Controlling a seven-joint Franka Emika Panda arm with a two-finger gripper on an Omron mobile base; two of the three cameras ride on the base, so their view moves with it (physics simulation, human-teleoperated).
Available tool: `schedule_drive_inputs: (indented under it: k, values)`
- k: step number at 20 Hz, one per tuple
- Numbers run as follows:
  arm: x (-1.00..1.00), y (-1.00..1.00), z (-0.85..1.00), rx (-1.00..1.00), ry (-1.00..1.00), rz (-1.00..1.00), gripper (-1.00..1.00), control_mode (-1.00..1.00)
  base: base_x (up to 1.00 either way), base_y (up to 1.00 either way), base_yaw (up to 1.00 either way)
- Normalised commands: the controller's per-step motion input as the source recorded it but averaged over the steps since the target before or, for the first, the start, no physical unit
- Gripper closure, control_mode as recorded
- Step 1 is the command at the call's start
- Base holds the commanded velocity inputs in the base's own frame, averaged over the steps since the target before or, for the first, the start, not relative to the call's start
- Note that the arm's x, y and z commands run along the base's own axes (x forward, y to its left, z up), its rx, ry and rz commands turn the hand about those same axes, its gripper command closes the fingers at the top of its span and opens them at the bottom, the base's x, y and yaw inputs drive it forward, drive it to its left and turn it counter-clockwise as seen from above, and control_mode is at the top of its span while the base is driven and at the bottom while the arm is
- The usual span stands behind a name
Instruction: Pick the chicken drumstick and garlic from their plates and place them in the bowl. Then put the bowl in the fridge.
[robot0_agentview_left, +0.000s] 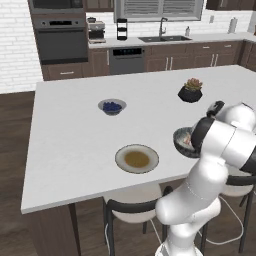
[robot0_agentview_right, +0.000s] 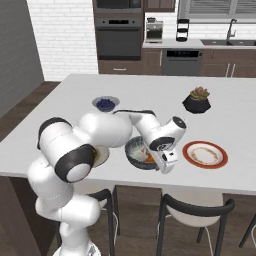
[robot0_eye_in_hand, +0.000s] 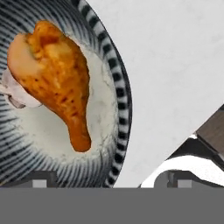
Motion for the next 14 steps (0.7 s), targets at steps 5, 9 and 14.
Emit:
schedule_drive_inputs:
  k: [5,9,14]
  values:
    - [0.49,0.00,-0.28,0.12,0.00,0.00,-1.00,-1.00,0.00,0.00,0.00]
    - [0.31,0.00,-0.18,0.08,0.00,0.00,-1.00,-1.00,0.00,0.00,0.00]
    - [0.00,0.34,-0.37,0.02,0.00,0.00,1.00,-1.00,0.00,0.00,0.00]
